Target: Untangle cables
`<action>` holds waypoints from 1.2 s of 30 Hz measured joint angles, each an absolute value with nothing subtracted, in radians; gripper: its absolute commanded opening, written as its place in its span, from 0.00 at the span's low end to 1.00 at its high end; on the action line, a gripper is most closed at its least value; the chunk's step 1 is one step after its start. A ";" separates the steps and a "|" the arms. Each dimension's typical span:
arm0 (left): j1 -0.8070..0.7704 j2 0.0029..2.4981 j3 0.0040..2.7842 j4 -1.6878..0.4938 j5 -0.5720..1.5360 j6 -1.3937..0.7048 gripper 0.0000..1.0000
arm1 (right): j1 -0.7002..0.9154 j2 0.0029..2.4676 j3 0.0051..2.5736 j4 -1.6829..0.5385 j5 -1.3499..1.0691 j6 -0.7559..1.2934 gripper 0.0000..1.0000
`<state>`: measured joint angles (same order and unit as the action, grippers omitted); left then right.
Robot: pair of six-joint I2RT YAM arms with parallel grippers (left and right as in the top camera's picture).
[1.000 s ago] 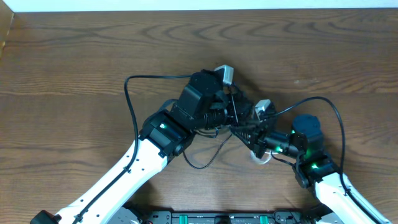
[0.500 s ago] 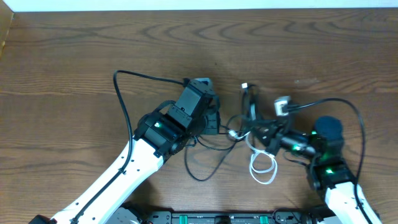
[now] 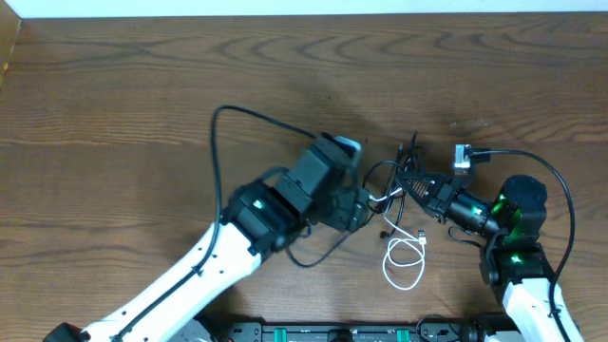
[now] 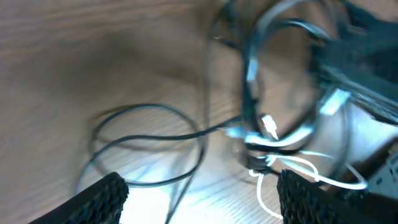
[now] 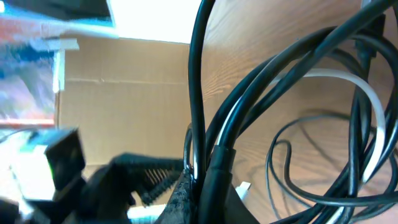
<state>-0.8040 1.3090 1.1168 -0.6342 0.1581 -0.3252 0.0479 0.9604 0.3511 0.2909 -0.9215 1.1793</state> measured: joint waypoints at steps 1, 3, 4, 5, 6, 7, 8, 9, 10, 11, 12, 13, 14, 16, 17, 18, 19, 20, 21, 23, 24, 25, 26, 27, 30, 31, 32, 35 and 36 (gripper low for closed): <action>-0.815 1.309 1.115 -0.627 0.157 -0.316 0.77 | 0.048 0.964 0.351 0.291 -0.921 1.196 0.01; -0.846 1.309 1.105 -0.608 0.137 -0.300 0.78 | 0.048 0.974 0.351 0.291 -0.921 1.224 0.01; -0.850 1.309 1.101 -0.607 0.126 -0.298 0.77 | 0.047 0.975 0.351 0.291 -0.921 1.229 0.01; -0.855 1.309 1.094 -0.604 0.109 -0.298 0.78 | 0.040 0.975 0.351 0.291 -0.923 1.237 0.01; -0.860 1.309 1.085 -0.604 0.090 -0.301 0.78 | 0.034 0.975 0.351 0.292 -0.923 1.240 0.01; -0.864 1.309 1.076 -0.603 0.073 -0.308 0.78 | 0.025 0.975 0.351 0.292 -0.923 1.244 0.01; -0.868 1.309 1.069 -0.603 0.059 -0.315 0.78 | 0.016 0.975 0.351 0.291 -0.923 1.248 0.01; -0.873 1.309 1.063 -0.603 0.041 -0.322 0.78 | 0.011 0.975 0.351 0.292 -0.924 1.250 0.01; -0.879 1.309 1.058 -0.599 0.019 -0.334 0.78 | 0.007 0.975 0.351 0.292 -0.923 1.250 0.01; -0.885 1.309 1.055 -0.594 0.006 -0.341 0.78 | 0.002 0.975 0.351 0.291 -0.924 1.250 0.01; -0.890 1.309 1.053 -0.584 -0.005 -0.344 0.78 | 0.000 0.975 0.351 0.291 -0.924 1.250 0.01; -0.894 1.309 1.053 -0.574 -0.012 -0.347 0.78 | -0.001 0.975 0.351 0.292 -0.924 1.250 0.01; -0.899 1.309 1.053 -0.559 -0.023 -0.351 0.78 | -0.002 0.975 0.351 0.291 -0.924 1.250 0.01; -0.900 1.309 1.053 -0.550 -0.033 -0.357 0.78 | -0.002 0.975 0.351 0.292 -0.924 1.251 0.01; -0.900 1.309 1.053 -0.550 -0.036 -0.362 0.78 | -0.002 0.975 0.351 0.291 -0.924 1.254 0.01; -0.900 1.309 1.053 -0.550 -0.038 -0.363 0.78 | -0.002 0.975 0.351 0.291 -0.925 1.261 0.01; -0.900 1.309 1.052 -0.549 -0.041 -0.364 0.78 | -0.002 0.975 0.351 0.292 -0.926 1.265 0.01; -0.900 1.309 1.048 -0.549 -0.042 -0.366 0.78 | -0.002 0.975 0.351 0.291 -0.928 1.273 0.01; -0.900 1.308 1.040 -0.549 -0.044 -0.367 0.78 | -0.002 0.975 0.351 0.291 -0.929 1.277 0.01; -0.900 1.307 1.024 -0.550 -0.053 -0.372 0.78 | -0.002 0.975 0.351 0.291 -0.929 1.288 0.01; -0.900 1.306 1.015 -0.551 -0.059 -0.379 0.78 | -0.002 0.975 0.351 0.291 -0.930 1.292 0.01; -0.900 1.298 1.000 -0.550 -0.069 -0.395 0.78 | -0.002 0.975 0.351 0.292 -0.930 1.296 0.01; -0.900 1.289 0.988 -0.549 -0.078 -0.401 0.78 | -0.002 0.975 0.351 0.291 -0.931 1.298 0.01; -0.900 1.277 0.976 -0.547 -0.084 -0.411 0.78 | -0.002 0.975 0.351 0.291 -0.932 1.299 0.01; -0.900 1.205 0.922 -0.518 -0.093 -0.431 0.78 | -0.002 0.975 0.351 0.291 -0.933 1.302 0.01; -0.900 1.179 0.906 -0.514 -0.096 -0.434 0.78 | -0.002 0.975 0.351 0.291 -0.933 1.302 0.01; -0.900 1.147 0.884 -0.499 -0.097 -0.441 0.79 | -0.002 0.975 0.351 0.292 -0.933 1.302 0.01; -0.900 1.069 0.827 -0.452 -0.104 -0.447 0.79 | -0.002 0.975 0.351 0.292 -0.933 1.302 0.01; -0.900 1.056 0.814 -0.437 -0.104 -0.449 0.79 | -0.002 0.975 0.351 0.291 -0.933 1.302 0.01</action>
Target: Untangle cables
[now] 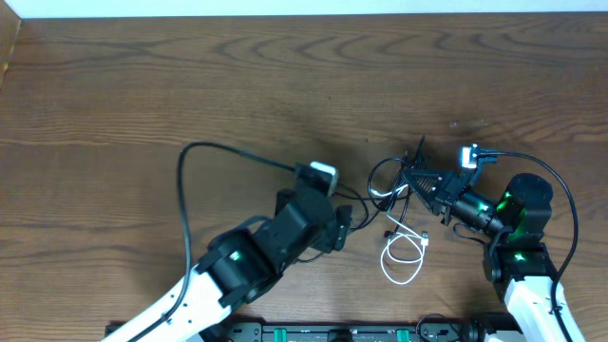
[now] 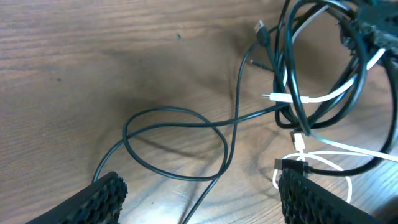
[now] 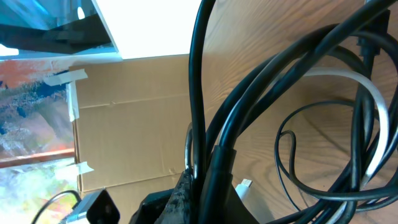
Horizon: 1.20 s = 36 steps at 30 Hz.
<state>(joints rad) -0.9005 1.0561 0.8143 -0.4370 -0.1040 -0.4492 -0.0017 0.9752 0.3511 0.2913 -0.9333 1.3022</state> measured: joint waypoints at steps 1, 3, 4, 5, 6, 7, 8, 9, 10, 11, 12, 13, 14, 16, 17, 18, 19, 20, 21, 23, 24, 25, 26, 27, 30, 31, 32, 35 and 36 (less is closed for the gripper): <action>-0.900 1.047 0.797 -0.411 -0.104 -0.454 0.78 | -0.002 0.975 0.351 0.291 -0.934 1.302 0.01; -0.900 1.045 0.763 -0.372 -0.104 -0.476 0.79 | -0.002 0.975 0.351 0.292 -0.936 1.305 0.02; -0.900 1.051 0.743 -0.359 -0.104 -0.494 0.78 | -0.002 0.975 0.351 0.291 -0.936 1.311 0.02; -0.900 1.056 0.735 -0.356 -0.104 -0.501 0.79 | -0.002 0.975 0.351 0.291 -0.936 1.318 0.02; -0.900 1.065 0.727 -0.347 -0.104 -0.510 0.79 | -0.002 0.975 0.351 0.292 -0.936 1.340 0.05; -0.900 1.072 0.725 -0.339 -0.103 -0.517 0.79 | -0.002 0.975 0.351 0.292 -0.936 1.351 0.06; -0.900 1.088 0.723 -0.310 -0.094 -0.525 0.79 | -0.002 0.975 0.351 0.292 -0.936 1.381 0.03; -0.900 1.092 0.723 -0.296 -0.088 -0.527 0.78 | -0.002 0.975 0.351 0.292 -0.935 1.399 0.03; -0.900 1.098 0.722 -0.272 -0.079 -0.528 0.78 | -0.002 0.975 0.351 0.292 -0.935 1.449 0.03; -0.900 1.104 0.722 -0.259 -0.074 -0.528 0.78 | -0.002 0.975 0.351 0.292 -0.935 1.463 0.02; -0.900 1.111 0.722 -0.245 -0.069 -0.528 0.78 | -0.002 0.975 0.351 0.292 -0.935 1.505 0.02; -0.900 1.118 0.722 -0.236 -0.065 -0.528 0.78 | -0.002 0.975 0.351 0.292 -0.935 1.524 0.02; -0.900 1.125 0.722 -0.228 -0.062 -0.528 0.78 | -0.002 0.975 0.351 0.292 -0.934 1.554 0.01; -0.900 1.143 0.722 -0.216 -0.049 -0.528 0.78 | -0.002 0.975 0.351 0.292 -0.935 1.610 0.01; -0.900 1.154 0.722 -0.209 -0.039 -0.528 0.78 | -0.002 0.975 0.351 0.292 -0.933 1.638 0.01; -0.900 1.163 0.722 -0.202 -0.024 -0.528 0.78 | -0.002 0.975 0.351 0.292 -0.928 1.658 0.01; -0.900 1.171 0.722 -0.195 -0.008 -0.528 0.78 | -0.002 0.975 0.351 0.292 -0.924 1.675 0.01; -0.900 1.176 0.722 -0.189 0.004 -0.529 0.78 | -0.002 0.975 0.351 0.292 -0.920 1.689 0.01; -0.900 1.178 0.722 -0.186 0.012 -0.528 0.78 | -0.002 0.975 0.351 0.292 -0.920 1.694 0.01; -0.900 1.180 0.722 -0.163 0.029 -0.528 0.78 | -0.002 0.975 0.351 0.292 -0.918 1.708 0.01; -0.900 1.180 0.722 -0.147 0.040 -0.528 0.78 | -0.002 0.975 0.351 0.292 -0.918 1.715 0.01; -0.900 1.180 0.722 -0.130 0.049 -0.527 0.78 | -0.002 0.975 0.351 0.292 -0.916 1.721 0.01; -0.900 1.180 0.722 -0.110 0.063 -0.526 0.78 | -0.002 0.975 0.351 0.292 -0.917 1.730 0.01; -0.900 1.180 0.722 -0.090 0.076 -0.522 0.78 | -0.002 0.975 0.351 0.292 -0.918 1.741 0.01; -0.900 1.184 0.722 -0.043 0.113 -0.514 0.78 | -0.002 0.975 0.351 0.292 -0.926 1.786 0.01; -0.900 1.187 0.722 -0.036 0.120 -0.512 0.78 | -0.002 0.975 0.351 0.292 -0.929 1.797 0.01; -0.900 1.195 0.722 -0.025 0.128 -0.508 0.78 | -0.002 0.975 0.351 0.292 -0.935 1.808 0.01; -0.900 1.235 0.722 0.019 0.141 -0.500 0.74 | -0.002 0.975 0.351 0.292 -0.954 1.830 0.01; -0.900 1.245 0.722 0.027 0.142 -0.499 0.63 | -0.002 0.975 0.351 0.292 -0.959 1.834 0.01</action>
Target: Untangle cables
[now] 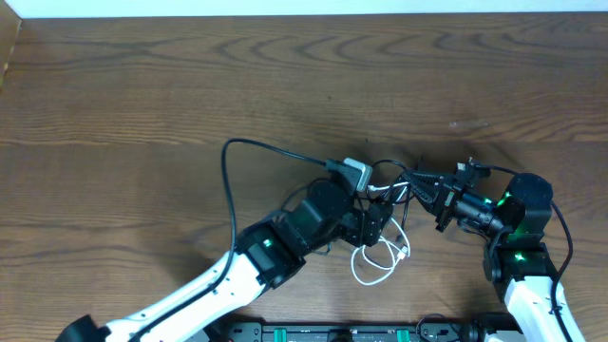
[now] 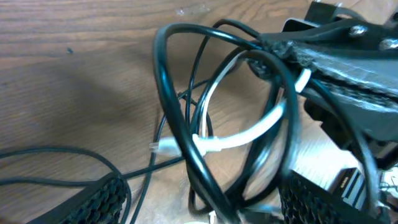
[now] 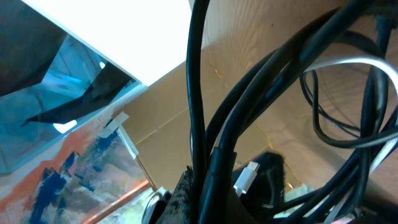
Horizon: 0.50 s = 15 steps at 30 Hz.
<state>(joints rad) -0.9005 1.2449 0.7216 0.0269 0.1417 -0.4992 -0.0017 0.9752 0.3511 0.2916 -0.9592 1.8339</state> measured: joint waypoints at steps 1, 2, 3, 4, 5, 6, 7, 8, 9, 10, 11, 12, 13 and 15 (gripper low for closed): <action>-0.900 1.259 0.721 0.042 0.145 -0.498 0.44 | -0.002 0.975 0.351 0.292 -0.963 1.835 0.01; -0.900 1.280 0.721 0.072 0.150 -0.497 0.32 | -0.002 0.975 0.351 0.292 -0.970 1.840 0.01; -0.900 1.287 0.721 0.077 0.152 -0.500 0.24 | -0.002 0.975 0.351 0.292 -0.973 1.842 0.01; -0.900 1.299 0.721 0.083 0.153 -0.497 0.14 | -0.002 0.975 0.351 0.292 -0.976 1.845 0.01; -0.901 1.310 0.721 0.088 0.152 -0.496 0.08 | -0.002 0.975 0.351 0.292 -0.977 1.847 0.01; -0.902 1.317 0.721 0.088 0.153 -0.497 0.08 | -0.002 0.975 0.351 0.292 -0.977 1.848 0.01; -0.902 1.324 0.721 0.087 0.152 -0.492 0.08 | -0.002 0.975 0.351 0.291 -0.978 1.849 0.01; -0.903 1.330 0.721 0.086 0.151 -0.494 0.08 | -0.002 0.975 0.351 0.290 -0.980 1.849 0.02; -0.904 1.330 0.721 0.085 0.146 -0.493 0.08 | -0.002 0.975 0.351 0.290 -0.981 1.848 0.01; -0.904 1.330 0.721 0.081 0.138 -0.493 0.08 | -0.002 0.975 0.351 0.289 -0.983 1.847 0.02; -0.904 1.329 0.721 0.075 0.128 -0.493 0.08 | -0.002 0.975 0.351 0.288 -0.987 1.840 0.02; -0.904 1.327 0.722 0.064 0.119 -0.493 0.08 | -0.001 0.975 0.351 0.286 -0.995 1.822 0.02; -0.903 1.322 0.722 0.052 0.109 -0.493 0.08 | -0.001 0.975 0.351 0.285 -1.000 1.804 0.02; -0.900 1.306 0.722 0.025 0.096 -0.492 0.08 | 0.001 0.975 0.351 0.285 -1.013 1.762 0.11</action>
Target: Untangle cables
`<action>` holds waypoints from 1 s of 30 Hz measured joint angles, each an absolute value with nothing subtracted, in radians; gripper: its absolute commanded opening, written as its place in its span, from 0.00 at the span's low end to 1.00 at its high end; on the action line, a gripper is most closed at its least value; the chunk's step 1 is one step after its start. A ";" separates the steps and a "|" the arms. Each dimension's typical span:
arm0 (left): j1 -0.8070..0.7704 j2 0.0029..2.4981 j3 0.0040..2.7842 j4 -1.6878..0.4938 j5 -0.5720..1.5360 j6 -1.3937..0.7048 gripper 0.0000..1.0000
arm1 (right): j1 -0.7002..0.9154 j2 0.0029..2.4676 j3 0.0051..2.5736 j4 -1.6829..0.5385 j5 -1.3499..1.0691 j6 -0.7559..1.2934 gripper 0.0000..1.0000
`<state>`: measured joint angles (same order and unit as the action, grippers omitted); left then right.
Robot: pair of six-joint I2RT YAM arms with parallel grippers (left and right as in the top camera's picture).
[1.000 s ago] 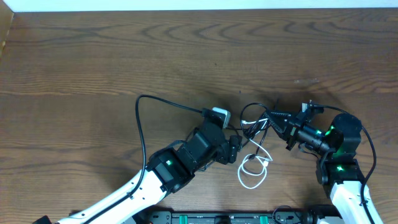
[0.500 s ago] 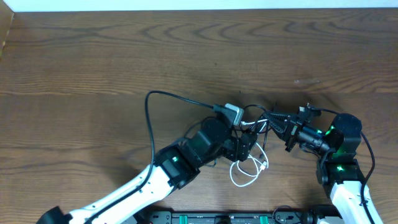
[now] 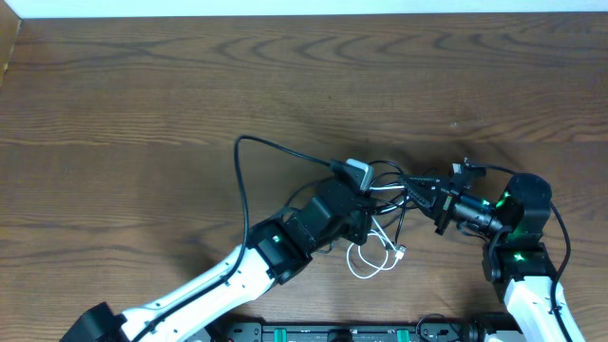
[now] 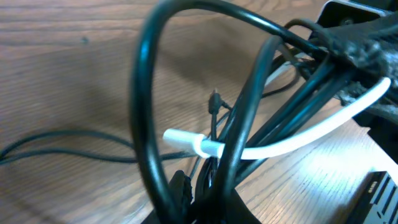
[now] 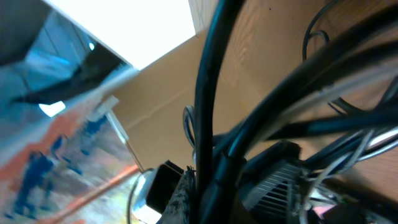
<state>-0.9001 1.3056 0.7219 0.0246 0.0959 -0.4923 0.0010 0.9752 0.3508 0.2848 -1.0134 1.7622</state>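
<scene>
A tangle of black cables (image 3: 391, 188) hangs between my two grippers at the table's front middle. My left gripper (image 3: 369, 218) is shut on several black strands (image 4: 249, 118) at the tangle's left side. My right gripper (image 3: 416, 190) is shut on the black bundle (image 5: 208, 93) from the right. A white cable (image 4: 292, 140) with a white plug threads through the black loops. Its loose loop (image 3: 372, 258) lies on the wood just in front of the grippers. A thin black lead (image 4: 62, 149) runs off to the left across the table.
The brown wooden table (image 3: 142, 95) stretches wide to the left and back. A black lead (image 3: 247, 147) arcs up from my left wrist camera. A cardboard wall (image 5: 155, 118) shows beyond the table in the right wrist view.
My left gripper was open with the black loops between its fingers; now it is shut on them. The white loop on the table lies slightly further left. The right gripper still holds the bundle.
My right gripper held the black bundle throughout. The left gripper was open close to the tangle, then open and further back to the lower left. Later it was open at the tangle again with loops between its fingers, and now it is shut on them.
</scene>
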 measured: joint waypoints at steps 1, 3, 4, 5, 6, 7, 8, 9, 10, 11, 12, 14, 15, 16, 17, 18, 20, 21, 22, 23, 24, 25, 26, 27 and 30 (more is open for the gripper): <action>-0.894 1.291 0.722 0.004 0.084 -0.490 0.08 | 0.003 0.975 0.351 0.284 -1.016 1.726 0.18; -0.877 1.271 0.722 -0.041 0.045 -0.491 0.08 | -0.001 0.975 0.351 0.289 -1.011 1.652 0.24; -0.854 1.259 0.722 -0.073 0.027 -0.490 0.08 | -0.001 0.975 0.351 0.290 -1.007 1.617 0.25; -0.841 1.253 0.722 -0.091 0.012 -0.491 0.08 | -0.001 0.975 0.351 0.292 -1.005 1.566 0.25; -0.822 1.242 0.722 -0.114 -0.008 -0.491 0.08 | -0.001 0.975 0.351 0.292 -1.003 1.512 0.24; -0.809 1.233 0.722 -0.131 -0.022 -0.490 0.08 | -0.001 0.975 0.351 0.292 -1.002 1.476 0.22; -0.791 1.220 0.721 -0.146 -0.037 -0.491 0.08 | -0.002 0.975 0.351 0.292 -0.999 1.399 0.20; -0.776 1.206 0.721 -0.154 -0.049 -0.491 0.08 | -0.002 0.975 0.351 0.293 -0.999 1.332 0.17; -0.768 1.198 0.721 -0.157 -0.055 -0.490 0.08 | -0.002 0.975 0.351 0.292 -0.999 1.293 0.15; -0.760 1.187 0.721 -0.157 -0.061 -0.491 0.08 | -0.002 0.975 0.351 0.293 -0.998 1.238 0.15; -0.756 1.179 0.721 -0.157 -0.066 -0.491 0.08 | -0.002 0.975 0.351 0.293 -0.997 1.198 0.19; -0.751 1.164 0.721 -0.157 -0.074 -0.491 0.08 | -0.002 0.975 0.351 0.293 -0.993 1.121 0.28; -0.750 1.161 0.721 -0.157 -0.074 -0.491 0.08 | -0.002 0.975 0.351 0.294 -0.990 1.092 0.32; -0.750 1.160 0.721 -0.157 -0.073 -0.491 0.08 | -0.002 0.975 0.351 0.295 -0.988 1.068 0.33; -0.749 1.160 0.721 -0.157 -0.067 -0.490 0.08 | -0.002 0.975 0.351 0.297 -0.987 1.038 0.33; -0.749 1.160 0.721 -0.157 -0.056 -0.486 0.08 | -0.002 0.975 0.351 0.297 -0.987 0.995 0.33; -0.748 1.160 0.721 -0.156 -0.005 -0.446 0.08 | -0.001 0.975 0.351 0.296 -0.987 0.904 0.36; -0.748 1.160 0.721 -0.156 0.028 -0.422 0.08 | 0.001 0.975 0.351 0.294 -0.987 0.838 0.38; -0.748 1.160 0.721 -0.157 0.051 -0.406 0.08 | 0.003 0.975 0.351 0.296 -0.987 0.792 0.38; -0.748 1.160 0.721 -0.157 0.084 -0.385 0.08 | 0.004 0.975 0.351 0.297 -0.985 0.765 0.36; -0.748 1.160 0.721 -0.157 0.130 -0.363 0.07 | 0.004 0.975 0.351 0.297 -0.979 0.728 0.35; -0.748 1.160 0.721 -0.158 0.152 -0.356 0.08 | 0.004 0.975 0.351 0.295 -0.971 0.693 0.35; -0.748 1.160 0.721 -0.157 0.164 -0.353 0.08 | 0.004 0.975 0.351 0.295 -0.968 0.672 0.35; -0.748 1.160 0.721 -0.157 0.179 -0.350 0.08 | 0.004 0.975 0.351 0.293 -0.965 0.635 0.35; -0.748 1.160 0.721 -0.156 0.222 -0.343 0.08 | 0.004 0.975 0.351 0.268 -0.959 0.541 0.33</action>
